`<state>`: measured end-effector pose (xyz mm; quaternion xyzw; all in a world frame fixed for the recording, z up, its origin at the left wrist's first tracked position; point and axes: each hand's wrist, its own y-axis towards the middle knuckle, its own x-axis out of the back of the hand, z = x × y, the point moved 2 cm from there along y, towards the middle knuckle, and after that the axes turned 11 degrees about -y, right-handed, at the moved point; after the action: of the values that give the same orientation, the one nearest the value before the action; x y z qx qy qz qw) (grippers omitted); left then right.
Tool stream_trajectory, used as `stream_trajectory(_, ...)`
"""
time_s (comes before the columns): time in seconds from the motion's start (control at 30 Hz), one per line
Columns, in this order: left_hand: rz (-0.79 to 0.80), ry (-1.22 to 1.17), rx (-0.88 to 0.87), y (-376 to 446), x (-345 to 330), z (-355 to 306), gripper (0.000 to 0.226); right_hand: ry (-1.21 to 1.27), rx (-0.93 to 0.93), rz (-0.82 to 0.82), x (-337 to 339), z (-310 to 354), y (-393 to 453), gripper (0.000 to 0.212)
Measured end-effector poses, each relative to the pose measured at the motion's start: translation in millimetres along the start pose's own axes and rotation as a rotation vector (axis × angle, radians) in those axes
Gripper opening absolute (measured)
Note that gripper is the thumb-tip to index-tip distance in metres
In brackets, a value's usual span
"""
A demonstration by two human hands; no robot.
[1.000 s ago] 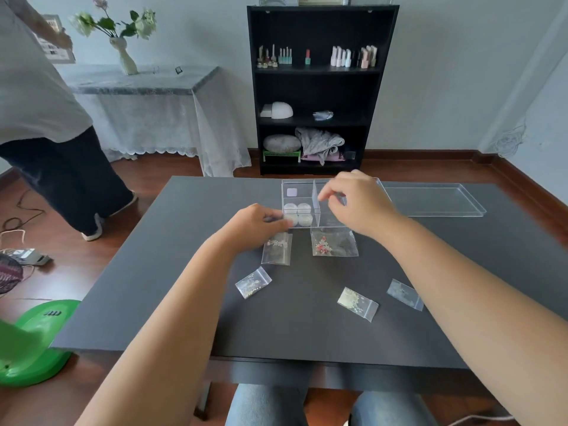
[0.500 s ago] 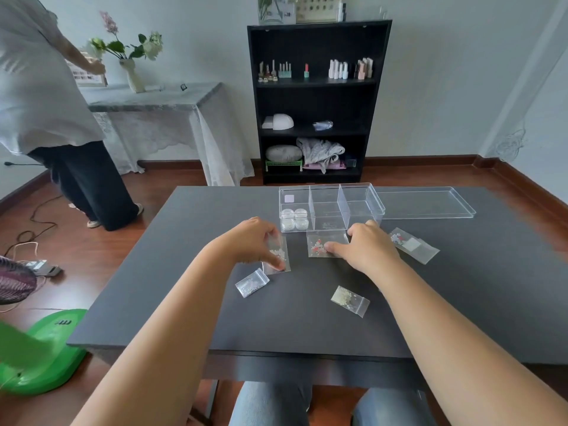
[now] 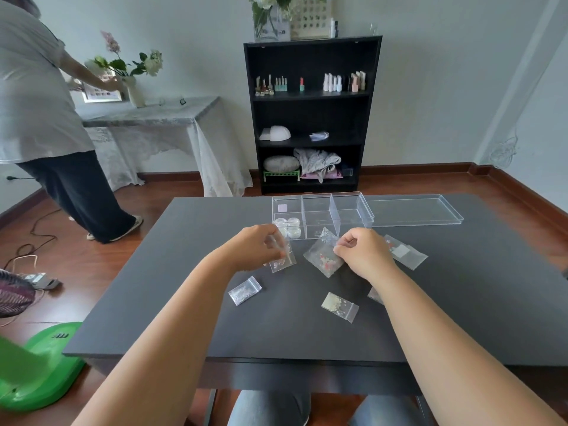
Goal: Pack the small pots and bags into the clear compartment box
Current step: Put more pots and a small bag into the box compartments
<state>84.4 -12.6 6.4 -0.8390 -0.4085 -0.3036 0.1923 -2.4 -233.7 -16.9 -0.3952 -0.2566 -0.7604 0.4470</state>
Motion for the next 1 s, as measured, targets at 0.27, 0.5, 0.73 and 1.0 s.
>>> stream_trajectory(0.27,-0.219,-0.087,-0.209,7,0,-26,0.006,0.287,0.120,-0.090,36,-5,11,0.024)
stream_trajectory(0.5,-0.381,-0.145,-0.303,17,-7,-33,0.018,0.382,0.219,-0.162,61,26,60,0.026)
stream_trajectory(0.73,-0.527,-0.104,-0.380,21,-3,-31,0.020,-0.095,0.370,0.077,42,41,89,0.035)
stream_trajectory(1.0,-0.542,-0.091,-0.418,32,-3,-33,0.018,-0.321,0.390,0.210,48,53,96,0.048)
